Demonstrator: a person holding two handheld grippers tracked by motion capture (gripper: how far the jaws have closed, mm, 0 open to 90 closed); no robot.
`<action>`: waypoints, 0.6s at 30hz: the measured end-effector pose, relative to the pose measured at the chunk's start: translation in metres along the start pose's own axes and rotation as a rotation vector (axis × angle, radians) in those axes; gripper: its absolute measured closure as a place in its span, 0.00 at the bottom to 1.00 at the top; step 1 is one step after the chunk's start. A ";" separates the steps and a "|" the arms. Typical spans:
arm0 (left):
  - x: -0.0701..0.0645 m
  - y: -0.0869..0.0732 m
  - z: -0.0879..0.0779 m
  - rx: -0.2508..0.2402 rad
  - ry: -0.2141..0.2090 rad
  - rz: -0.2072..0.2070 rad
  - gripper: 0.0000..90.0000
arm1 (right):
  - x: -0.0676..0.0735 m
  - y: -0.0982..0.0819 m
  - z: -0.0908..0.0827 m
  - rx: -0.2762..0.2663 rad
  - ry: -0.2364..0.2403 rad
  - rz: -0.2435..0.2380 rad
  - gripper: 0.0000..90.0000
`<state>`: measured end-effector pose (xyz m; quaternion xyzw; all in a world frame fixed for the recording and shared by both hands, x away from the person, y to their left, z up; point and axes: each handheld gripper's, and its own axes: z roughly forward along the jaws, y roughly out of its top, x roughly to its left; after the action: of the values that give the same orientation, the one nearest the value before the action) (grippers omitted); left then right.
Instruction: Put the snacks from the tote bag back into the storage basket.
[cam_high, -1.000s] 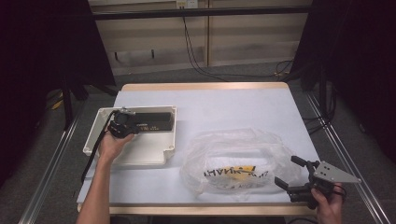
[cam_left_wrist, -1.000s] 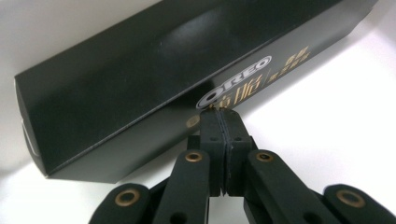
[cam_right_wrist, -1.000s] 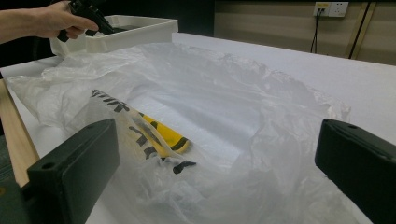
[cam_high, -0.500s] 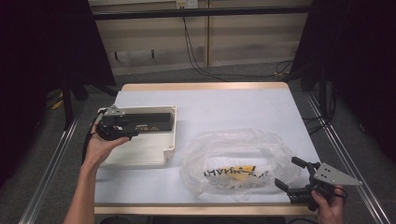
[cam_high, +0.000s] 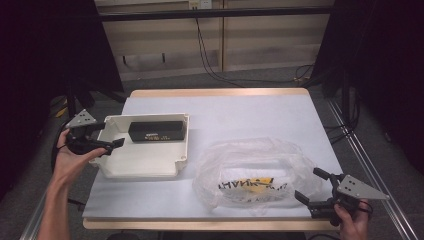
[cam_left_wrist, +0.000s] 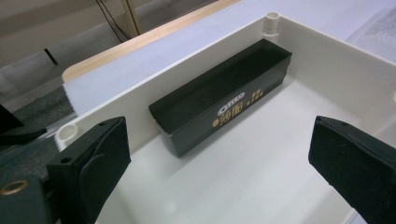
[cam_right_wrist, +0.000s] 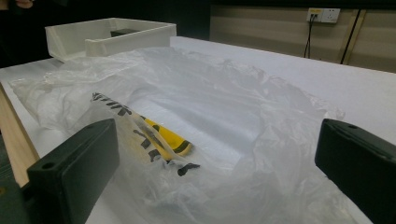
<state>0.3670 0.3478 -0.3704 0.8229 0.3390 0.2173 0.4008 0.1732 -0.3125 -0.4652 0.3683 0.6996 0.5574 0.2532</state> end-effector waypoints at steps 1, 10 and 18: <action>0.001 -0.002 -0.003 -0.002 0.000 0.014 0.06 | 0.000 0.000 0.000 -0.003 -0.002 0.004 0.00; -0.008 -0.017 -0.015 -0.058 0.056 -0.038 0.04 | -0.002 -0.001 -0.002 -0.001 -0.003 0.003 0.00; -0.035 -0.027 -0.018 -0.179 0.147 -0.061 0.02 | -0.004 -0.001 -0.005 -0.008 -0.019 0.012 0.00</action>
<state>0.3210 0.3435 -0.3849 0.7551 0.3717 0.2939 0.4531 0.1716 -0.3187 -0.4654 0.3768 0.6927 0.5581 0.2581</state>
